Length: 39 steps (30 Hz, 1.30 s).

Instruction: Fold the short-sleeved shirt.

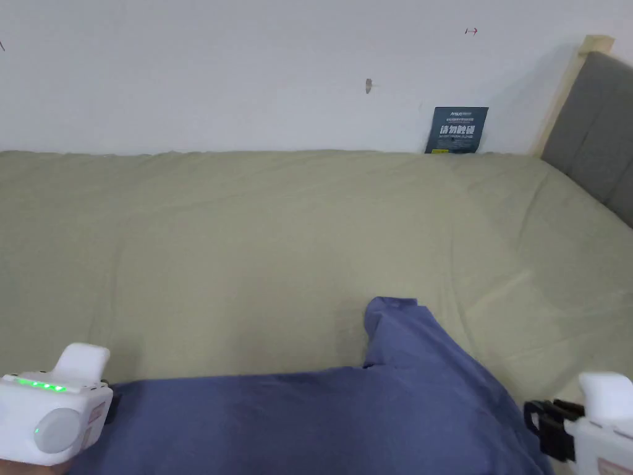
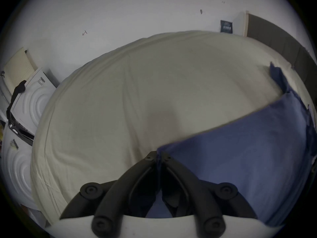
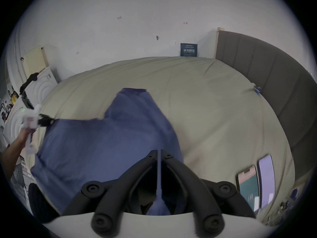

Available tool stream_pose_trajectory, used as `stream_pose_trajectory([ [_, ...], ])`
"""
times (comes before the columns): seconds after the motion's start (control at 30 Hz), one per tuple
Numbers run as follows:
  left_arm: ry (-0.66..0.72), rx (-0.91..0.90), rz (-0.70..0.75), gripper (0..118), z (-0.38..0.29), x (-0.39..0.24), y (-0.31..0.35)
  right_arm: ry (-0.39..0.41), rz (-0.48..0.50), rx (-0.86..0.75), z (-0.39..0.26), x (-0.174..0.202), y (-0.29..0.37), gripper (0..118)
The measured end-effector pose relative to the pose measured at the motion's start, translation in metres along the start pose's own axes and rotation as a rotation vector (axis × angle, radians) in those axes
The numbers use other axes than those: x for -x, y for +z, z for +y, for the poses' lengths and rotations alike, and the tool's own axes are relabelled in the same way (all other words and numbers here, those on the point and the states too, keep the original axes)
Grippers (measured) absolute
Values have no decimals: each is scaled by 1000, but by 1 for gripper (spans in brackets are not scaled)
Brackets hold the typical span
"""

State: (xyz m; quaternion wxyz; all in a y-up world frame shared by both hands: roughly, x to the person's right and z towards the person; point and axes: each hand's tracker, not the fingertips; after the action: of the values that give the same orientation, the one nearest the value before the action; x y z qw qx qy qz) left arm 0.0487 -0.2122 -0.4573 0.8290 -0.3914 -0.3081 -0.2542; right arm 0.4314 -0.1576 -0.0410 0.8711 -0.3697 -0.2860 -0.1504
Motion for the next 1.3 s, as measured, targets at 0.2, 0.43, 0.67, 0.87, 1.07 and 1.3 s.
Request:
stream_pose_trajectory([
  [0.2, 3, -120, -41, 1, 8, -7, 72, 60, -104, 197, 58, -6, -119, 118],
  [0.43, 3, -140, -63, 1, 13, 3, 91, 46, -171, 359, 55, 22, -152, 90],
  [0.67, 27, -114, -75, 1, 18, 12, 76, 4, -37, 391, 58, 26, -136, 5],
  [0.87, 53, -174, -69, 0, -1, 32, 127, 49, 16, 140, 71, 22, -29, 5],
  [1.07, 106, -285, -77, 0, -71, 51, 231, 118, 103, -10, 24, 12, 93, 5],
  [1.3, 113, -68, -136, 0, -197, 34, 244, 120, 90, 77, -108, 5, 127, 5],
])
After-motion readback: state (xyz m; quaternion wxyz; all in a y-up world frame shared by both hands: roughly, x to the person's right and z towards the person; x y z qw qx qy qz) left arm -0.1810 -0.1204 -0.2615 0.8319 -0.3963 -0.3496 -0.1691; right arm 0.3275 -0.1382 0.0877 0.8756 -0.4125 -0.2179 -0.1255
